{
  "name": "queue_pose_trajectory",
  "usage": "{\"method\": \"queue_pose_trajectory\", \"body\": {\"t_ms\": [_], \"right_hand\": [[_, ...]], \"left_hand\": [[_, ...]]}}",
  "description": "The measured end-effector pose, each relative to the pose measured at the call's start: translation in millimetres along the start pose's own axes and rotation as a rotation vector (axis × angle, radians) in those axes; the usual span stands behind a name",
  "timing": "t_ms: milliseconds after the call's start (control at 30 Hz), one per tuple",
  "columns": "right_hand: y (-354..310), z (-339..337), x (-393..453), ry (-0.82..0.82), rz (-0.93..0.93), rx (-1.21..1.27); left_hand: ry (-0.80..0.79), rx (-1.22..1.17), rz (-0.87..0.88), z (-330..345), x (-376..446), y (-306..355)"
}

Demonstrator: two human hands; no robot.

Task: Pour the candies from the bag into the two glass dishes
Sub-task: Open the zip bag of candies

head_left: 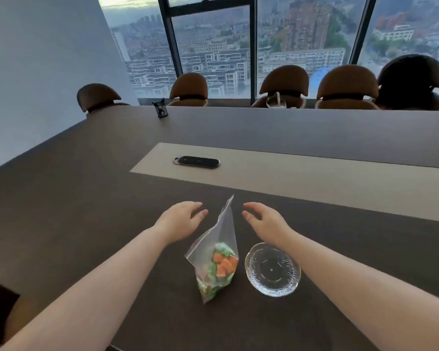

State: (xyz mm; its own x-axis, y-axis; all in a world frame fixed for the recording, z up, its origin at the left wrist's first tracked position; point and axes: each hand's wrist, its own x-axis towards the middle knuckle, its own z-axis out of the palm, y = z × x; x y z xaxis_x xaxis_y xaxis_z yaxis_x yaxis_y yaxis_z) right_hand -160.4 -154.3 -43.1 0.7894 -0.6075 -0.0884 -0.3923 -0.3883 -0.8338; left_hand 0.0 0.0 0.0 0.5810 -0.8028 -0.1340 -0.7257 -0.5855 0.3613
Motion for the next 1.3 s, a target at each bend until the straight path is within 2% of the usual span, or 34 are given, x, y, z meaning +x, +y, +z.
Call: {"method": "queue_pose_trajectory", "body": {"t_ms": [133,400,767,1033,1300], "right_hand": [[3.9,17.0,0.7,-0.064,0.014,-0.085],[-1.7,38.8,8.9,-0.087,0.032,-0.050],[-9.4,48.3,10.1,-0.199,0.139,0.236],[-10.8,50.3,6.6,-0.277,0.226,0.540],[-12.4,43.3,7.0,-0.344,0.283,0.541]], "left_hand": [[-0.041,-0.096,-0.033,7.5,-3.1,4.8],[-0.023,-0.153,-0.015,14.3,-1.1,10.7],[-0.080,-0.304,-0.048,19.9,1.1,6.9],[-0.086,-0.582,-0.140,28.3,-2.3,5.8],[-0.129,-0.582,-0.160,35.7,-3.7,8.1]]}}
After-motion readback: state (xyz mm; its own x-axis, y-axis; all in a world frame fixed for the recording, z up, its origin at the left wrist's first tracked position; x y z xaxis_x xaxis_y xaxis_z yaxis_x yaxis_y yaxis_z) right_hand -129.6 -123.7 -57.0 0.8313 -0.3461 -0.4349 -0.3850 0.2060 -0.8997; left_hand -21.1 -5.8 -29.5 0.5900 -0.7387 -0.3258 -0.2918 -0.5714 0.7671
